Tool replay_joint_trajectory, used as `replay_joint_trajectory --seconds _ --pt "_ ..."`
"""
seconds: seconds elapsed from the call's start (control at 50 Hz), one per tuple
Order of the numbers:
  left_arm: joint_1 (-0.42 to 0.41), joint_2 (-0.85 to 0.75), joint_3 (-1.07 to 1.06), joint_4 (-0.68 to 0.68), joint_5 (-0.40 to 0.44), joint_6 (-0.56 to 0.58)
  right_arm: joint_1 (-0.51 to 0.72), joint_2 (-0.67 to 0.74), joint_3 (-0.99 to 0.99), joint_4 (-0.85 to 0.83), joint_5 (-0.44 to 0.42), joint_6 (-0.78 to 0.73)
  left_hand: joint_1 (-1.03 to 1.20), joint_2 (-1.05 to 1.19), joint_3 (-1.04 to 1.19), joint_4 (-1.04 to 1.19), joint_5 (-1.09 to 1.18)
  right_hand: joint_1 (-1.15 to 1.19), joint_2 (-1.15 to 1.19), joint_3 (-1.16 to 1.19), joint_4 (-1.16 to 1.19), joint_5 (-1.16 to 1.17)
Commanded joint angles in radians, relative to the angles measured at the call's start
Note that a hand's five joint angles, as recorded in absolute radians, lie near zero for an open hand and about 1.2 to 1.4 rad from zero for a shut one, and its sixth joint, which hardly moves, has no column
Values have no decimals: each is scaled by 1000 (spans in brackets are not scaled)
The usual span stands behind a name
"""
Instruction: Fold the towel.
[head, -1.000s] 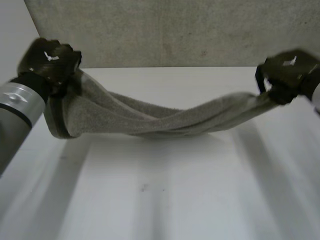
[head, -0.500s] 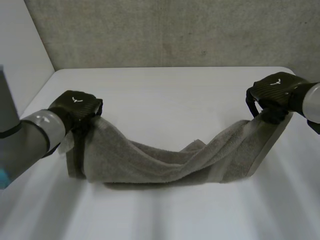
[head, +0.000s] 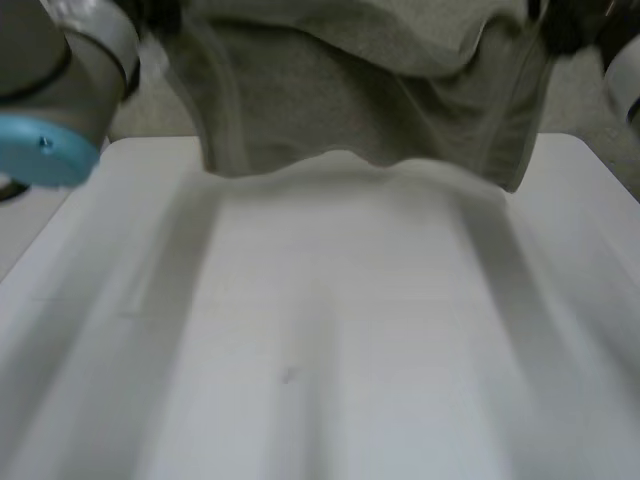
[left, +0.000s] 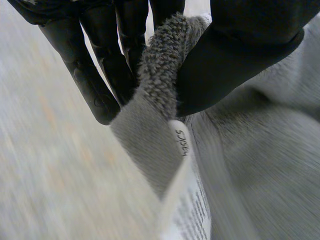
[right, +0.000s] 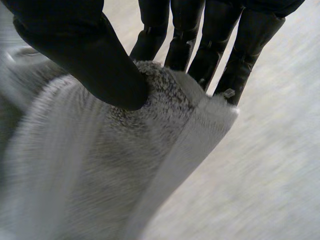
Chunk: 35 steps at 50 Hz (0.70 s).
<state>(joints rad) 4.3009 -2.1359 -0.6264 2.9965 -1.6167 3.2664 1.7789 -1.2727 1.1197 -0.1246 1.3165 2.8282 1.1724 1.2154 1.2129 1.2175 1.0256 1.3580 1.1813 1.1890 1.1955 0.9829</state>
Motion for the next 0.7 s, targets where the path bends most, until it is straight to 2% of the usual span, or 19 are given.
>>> replay_joint_trajectory --seconds 0.02,0.1,0.16,0.26,0.36,0.54,0.58,0.6,0.64,0.7 --pt "0 30 -453 -9 34 9 -4 25 214 218 -80 -103 201 158 160 156 173 38 215 207 201 239" --pt "3 39 -700 93 34 54 -7 47 366 246 -76 -245 195 152 154 150 167 38 215 207 201 239" --pt "8 48 -776 133 34 81 -13 49 410 246 -83 -279 195 152 154 150 167 38 215 207 201 239" --pt "20 131 -1016 286 38 188 -93 38 555 249 -89 -366 189 146 149 144 161 38 215 207 201 239" --pt "20 206 -1125 343 41 233 -107 36 629 234 -95 -378 163 120 122 118 135 38 215 207 201 239" --pt "8 284 -1181 380 40 234 -142 39 686 160 -132 -325 124 81 84 79 97 38 215 207 201 239" --pt "13 300 -1184 380 38 233 -167 36 684 154 -132 -236 113 70 72 68 85 -378 -201 -209 -216 -178" --pt "13 300 -1184 380 38 233 -167 36 684 154 -132 -236 113 70 72 68 85 -381 -204 -211 -218 -180" --pt "16 304 -1185 380 38 228 -202 32 678 158 -135 -143 113 70 72 68 85 -547 -371 -378 -385 -347" --pt "17 306 -1187 380 35 225 -222 18 680 163 -135 -87 113 70 72 68 85 -606 -430 -437 -444 -406"
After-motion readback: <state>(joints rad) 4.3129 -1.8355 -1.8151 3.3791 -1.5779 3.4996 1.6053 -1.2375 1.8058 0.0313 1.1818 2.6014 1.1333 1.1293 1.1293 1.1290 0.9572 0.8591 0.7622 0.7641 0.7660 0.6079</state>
